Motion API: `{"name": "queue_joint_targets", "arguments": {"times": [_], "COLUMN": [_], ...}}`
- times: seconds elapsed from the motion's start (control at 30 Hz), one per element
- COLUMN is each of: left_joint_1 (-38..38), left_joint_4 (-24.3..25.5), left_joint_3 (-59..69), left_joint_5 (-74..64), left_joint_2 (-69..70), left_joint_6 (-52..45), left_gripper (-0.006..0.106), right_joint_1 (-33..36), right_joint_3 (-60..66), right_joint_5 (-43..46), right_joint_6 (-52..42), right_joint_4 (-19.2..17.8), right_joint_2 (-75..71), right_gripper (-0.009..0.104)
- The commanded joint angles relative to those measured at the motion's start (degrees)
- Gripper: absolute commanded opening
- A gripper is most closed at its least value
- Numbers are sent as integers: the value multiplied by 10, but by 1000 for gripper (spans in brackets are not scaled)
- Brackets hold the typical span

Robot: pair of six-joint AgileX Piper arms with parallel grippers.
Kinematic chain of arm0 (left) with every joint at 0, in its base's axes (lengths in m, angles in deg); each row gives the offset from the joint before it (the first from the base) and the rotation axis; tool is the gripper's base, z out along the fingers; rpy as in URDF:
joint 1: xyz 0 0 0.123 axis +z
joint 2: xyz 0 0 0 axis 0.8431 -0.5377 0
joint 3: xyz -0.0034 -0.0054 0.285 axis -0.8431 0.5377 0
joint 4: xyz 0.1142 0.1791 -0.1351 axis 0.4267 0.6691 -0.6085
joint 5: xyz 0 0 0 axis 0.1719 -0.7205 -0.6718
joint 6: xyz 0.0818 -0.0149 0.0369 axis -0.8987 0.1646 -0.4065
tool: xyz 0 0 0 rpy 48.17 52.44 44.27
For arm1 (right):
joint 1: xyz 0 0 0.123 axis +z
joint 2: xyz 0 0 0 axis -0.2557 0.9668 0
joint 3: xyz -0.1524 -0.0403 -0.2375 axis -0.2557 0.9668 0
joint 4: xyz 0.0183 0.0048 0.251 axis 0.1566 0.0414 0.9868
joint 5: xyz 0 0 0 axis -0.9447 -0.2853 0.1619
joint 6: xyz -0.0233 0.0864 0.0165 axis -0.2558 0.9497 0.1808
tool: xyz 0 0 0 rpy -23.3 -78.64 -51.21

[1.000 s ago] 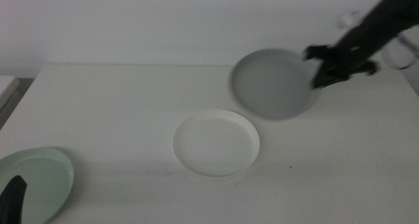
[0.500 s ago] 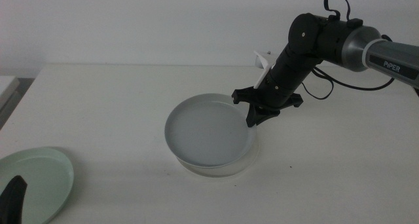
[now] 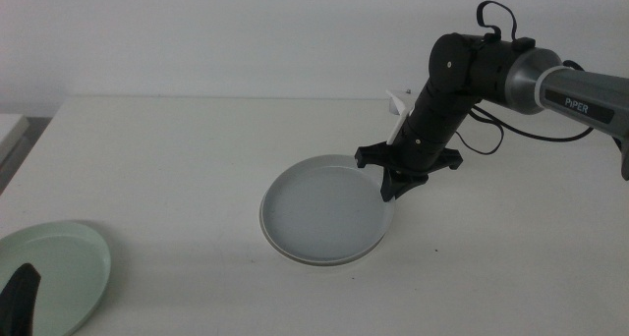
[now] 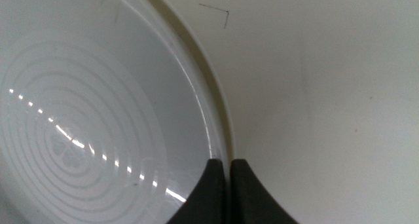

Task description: Stack the three bowls on top of each other.

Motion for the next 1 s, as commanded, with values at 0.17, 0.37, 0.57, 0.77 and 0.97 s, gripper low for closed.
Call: {"name": "queue_joint_targets", "arguments": {"times": [0.17,0.37,0.57,0.77,0.97], "left_joint_1": [0,0,0,0,0], "left_joint_4": [1,1,1,1,1], "left_joint_3": [0,0,0,0,0], "left_joint_5": [9,9,9,9,9], "left_joint_2": [2,2,2,2,2], "left_joint_6": [2,2,2,2,2], "left_gripper": [94,94,94,94,94], "right_joint_1": [-2,-17,-61,-77,-77], "right_joint_3": [-4,-4,-3,72,264], "right_joint_5": [4,-11,-40,6,102], "right_joint_6": [-8,-63,-93,-140,-146], "right_joint_4": [-2,-7,-7,-25,-26], "right_joint_2": [-4,-51,-189,-372,-574], "right_gripper": [34,91,93,93,93]}}
